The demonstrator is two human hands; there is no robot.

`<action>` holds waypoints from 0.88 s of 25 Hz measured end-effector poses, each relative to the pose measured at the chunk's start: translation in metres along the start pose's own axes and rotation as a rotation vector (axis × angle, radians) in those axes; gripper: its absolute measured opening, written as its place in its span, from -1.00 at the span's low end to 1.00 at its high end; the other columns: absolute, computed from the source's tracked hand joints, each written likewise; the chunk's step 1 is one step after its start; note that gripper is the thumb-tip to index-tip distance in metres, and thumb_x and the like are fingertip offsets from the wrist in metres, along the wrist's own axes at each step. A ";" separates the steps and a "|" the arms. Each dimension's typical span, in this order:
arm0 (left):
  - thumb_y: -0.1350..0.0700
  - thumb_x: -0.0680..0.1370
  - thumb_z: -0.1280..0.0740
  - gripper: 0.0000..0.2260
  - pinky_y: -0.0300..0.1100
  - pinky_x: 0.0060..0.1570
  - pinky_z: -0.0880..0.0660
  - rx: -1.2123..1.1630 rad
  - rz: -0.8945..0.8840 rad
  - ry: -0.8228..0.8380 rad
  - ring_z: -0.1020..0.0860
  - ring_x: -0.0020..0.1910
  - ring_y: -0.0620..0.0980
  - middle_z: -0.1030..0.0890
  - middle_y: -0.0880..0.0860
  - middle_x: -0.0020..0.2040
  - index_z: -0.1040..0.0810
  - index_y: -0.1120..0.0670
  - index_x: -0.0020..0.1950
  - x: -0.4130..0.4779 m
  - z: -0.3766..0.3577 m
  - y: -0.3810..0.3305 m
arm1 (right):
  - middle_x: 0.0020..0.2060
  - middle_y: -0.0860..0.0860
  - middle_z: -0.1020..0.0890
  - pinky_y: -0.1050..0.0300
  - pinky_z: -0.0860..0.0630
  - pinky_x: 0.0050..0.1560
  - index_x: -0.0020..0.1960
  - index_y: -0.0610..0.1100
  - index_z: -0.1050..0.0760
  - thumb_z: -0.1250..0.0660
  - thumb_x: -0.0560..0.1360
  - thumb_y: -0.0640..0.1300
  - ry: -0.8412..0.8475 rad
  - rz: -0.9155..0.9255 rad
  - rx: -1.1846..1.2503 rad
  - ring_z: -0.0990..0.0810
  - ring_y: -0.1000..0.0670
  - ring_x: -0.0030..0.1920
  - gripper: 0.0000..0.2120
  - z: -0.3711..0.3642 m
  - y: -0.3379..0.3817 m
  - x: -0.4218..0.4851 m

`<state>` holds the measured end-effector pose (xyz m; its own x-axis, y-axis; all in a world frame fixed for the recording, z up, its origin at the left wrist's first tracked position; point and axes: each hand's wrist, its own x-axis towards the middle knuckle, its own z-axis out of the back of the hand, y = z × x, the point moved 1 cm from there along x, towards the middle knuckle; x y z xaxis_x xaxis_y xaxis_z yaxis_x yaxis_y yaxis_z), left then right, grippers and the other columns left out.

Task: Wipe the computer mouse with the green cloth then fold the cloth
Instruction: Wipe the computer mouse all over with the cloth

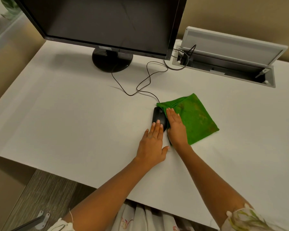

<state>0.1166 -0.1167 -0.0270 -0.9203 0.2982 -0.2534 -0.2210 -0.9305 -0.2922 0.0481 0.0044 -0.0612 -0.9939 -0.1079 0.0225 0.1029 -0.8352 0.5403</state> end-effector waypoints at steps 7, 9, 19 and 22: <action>-0.01 0.58 -0.10 -0.34 0.01 0.52 0.05 0.028 -0.021 -0.007 0.10 0.55 0.06 0.15 0.14 0.57 0.17 0.17 0.54 0.001 0.001 0.003 | 0.45 -0.09 -0.35 -0.01 -0.18 0.50 0.48 -0.15 -0.26 -0.24 0.43 -0.48 -0.023 0.161 -0.003 -0.28 -0.04 0.47 -0.34 0.004 -0.012 -0.031; 0.03 0.55 -0.11 -0.33 0.00 0.53 0.06 0.022 -0.023 0.003 0.10 0.55 0.05 0.15 0.14 0.57 0.16 0.16 0.54 0.001 0.002 0.004 | 0.41 -0.11 -0.41 -0.04 -0.25 0.47 0.45 -0.16 -0.31 -0.28 0.42 -0.48 -0.037 0.170 -0.016 -0.36 -0.07 0.43 -0.37 0.006 -0.014 -0.038; 0.22 0.55 -0.13 -0.45 0.06 0.47 -0.17 -0.382 0.045 -0.069 -0.15 0.51 0.15 -0.18 -0.03 0.55 -0.10 0.02 0.54 -0.001 0.027 0.020 | -0.12 -0.06 -0.70 0.45 -0.40 -0.36 0.18 -0.08 -0.59 -0.18 0.52 -0.41 -0.359 -0.441 0.543 -0.44 0.20 -0.43 -0.61 0.031 -0.012 -0.057; 0.27 0.54 -0.16 -0.48 0.10 0.22 -0.46 -0.607 0.202 -0.171 -0.49 0.21 0.26 -0.53 0.18 0.29 -0.25 0.00 0.50 0.009 0.044 0.039 | -0.25 0.06 -0.65 0.39 -0.39 -0.37 0.21 -0.10 -0.58 -0.19 0.55 -0.35 -0.441 -0.539 0.692 -0.39 0.16 -0.44 -0.66 0.040 -0.007 -0.057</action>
<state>0.0853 -0.1592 0.0000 -0.9738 0.0462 -0.2227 0.1365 -0.6641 -0.7350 0.1024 0.0382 -0.0323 -0.8412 0.5233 -0.1360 -0.2750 -0.1974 0.9410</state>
